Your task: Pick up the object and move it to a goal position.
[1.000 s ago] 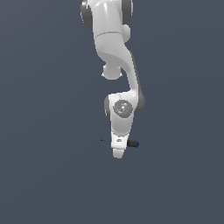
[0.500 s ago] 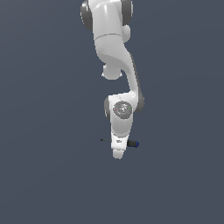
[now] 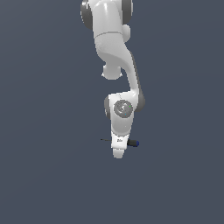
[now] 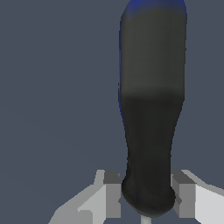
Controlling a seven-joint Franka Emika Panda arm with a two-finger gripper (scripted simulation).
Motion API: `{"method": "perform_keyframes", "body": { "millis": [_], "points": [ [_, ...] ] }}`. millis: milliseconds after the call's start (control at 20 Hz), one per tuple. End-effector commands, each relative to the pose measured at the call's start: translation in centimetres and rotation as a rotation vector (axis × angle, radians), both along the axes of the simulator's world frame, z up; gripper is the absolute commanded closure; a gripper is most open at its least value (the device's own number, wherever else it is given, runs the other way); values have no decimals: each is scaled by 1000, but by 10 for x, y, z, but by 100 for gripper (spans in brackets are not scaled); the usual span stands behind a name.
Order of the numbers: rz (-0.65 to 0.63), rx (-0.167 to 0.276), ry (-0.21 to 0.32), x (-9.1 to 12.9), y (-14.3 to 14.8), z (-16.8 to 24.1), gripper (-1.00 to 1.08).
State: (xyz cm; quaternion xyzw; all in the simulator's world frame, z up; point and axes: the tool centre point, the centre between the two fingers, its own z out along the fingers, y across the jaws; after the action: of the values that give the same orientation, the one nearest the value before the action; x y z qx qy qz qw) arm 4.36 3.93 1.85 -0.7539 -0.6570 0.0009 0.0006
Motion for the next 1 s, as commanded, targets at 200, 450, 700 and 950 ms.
{"method": "perform_keyframes", "body": {
  "millis": [200, 450, 700, 950],
  "points": [
    [1, -1, -2, -1, 4, 30, 108],
    [1, -1, -2, -4, 10, 72, 108],
    [2, -2, -2, -7, 19, 129, 108],
    [3, -1, -1, -11, 28, 190, 108]
  ]
}}
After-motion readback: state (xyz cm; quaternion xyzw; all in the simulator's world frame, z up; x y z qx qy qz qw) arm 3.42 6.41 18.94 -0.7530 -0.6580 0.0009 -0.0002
